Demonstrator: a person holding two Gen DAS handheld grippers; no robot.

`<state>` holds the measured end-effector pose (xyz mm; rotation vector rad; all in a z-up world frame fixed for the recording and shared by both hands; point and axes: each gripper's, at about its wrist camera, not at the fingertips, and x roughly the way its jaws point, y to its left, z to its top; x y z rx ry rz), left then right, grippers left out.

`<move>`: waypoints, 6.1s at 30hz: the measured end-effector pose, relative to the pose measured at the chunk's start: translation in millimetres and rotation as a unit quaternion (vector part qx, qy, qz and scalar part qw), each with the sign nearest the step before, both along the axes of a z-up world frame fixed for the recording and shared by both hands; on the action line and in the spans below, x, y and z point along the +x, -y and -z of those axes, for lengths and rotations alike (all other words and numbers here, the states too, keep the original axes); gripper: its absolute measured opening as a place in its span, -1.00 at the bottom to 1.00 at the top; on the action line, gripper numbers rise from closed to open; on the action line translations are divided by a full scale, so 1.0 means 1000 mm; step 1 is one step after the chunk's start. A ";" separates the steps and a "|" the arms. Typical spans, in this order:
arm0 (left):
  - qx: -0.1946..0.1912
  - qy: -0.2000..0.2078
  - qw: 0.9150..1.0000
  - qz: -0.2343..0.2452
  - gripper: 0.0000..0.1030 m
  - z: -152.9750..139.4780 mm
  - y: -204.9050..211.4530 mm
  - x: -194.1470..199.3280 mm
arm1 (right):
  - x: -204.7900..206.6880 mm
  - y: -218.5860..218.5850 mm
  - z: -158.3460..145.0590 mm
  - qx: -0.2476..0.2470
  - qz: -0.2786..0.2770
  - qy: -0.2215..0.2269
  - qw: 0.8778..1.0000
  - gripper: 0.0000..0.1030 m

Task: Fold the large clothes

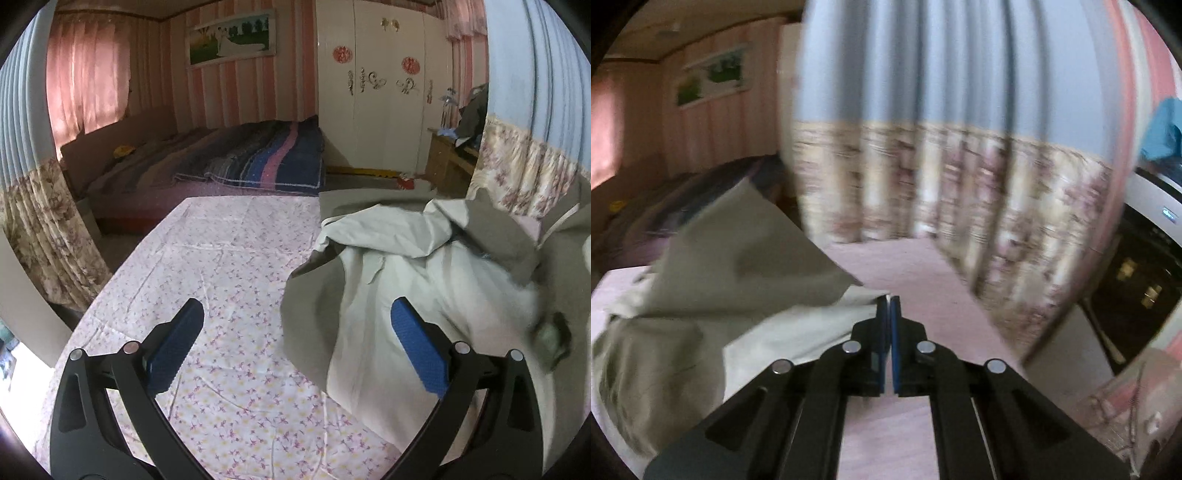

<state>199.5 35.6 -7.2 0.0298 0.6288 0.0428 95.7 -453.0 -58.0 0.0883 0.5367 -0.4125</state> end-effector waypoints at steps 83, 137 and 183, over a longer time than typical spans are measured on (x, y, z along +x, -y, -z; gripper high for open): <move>-0.054 -0.125 0.988 0.079 0.73 0.081 0.062 -0.034 | -0.160 -0.037 0.057 -0.069 -0.049 -0.061 0.995 0.83; 0.050 -0.066 0.989 0.124 0.33 -0.079 0.039 -0.079 | -0.171 -0.067 0.027 0.046 -0.146 -0.067 0.986 -0.23; -0.005 -0.080 0.994 0.080 0.90 -0.015 -0.082 -0.251 | -0.305 -0.091 0.014 -0.040 -0.184 -0.095 0.977 0.50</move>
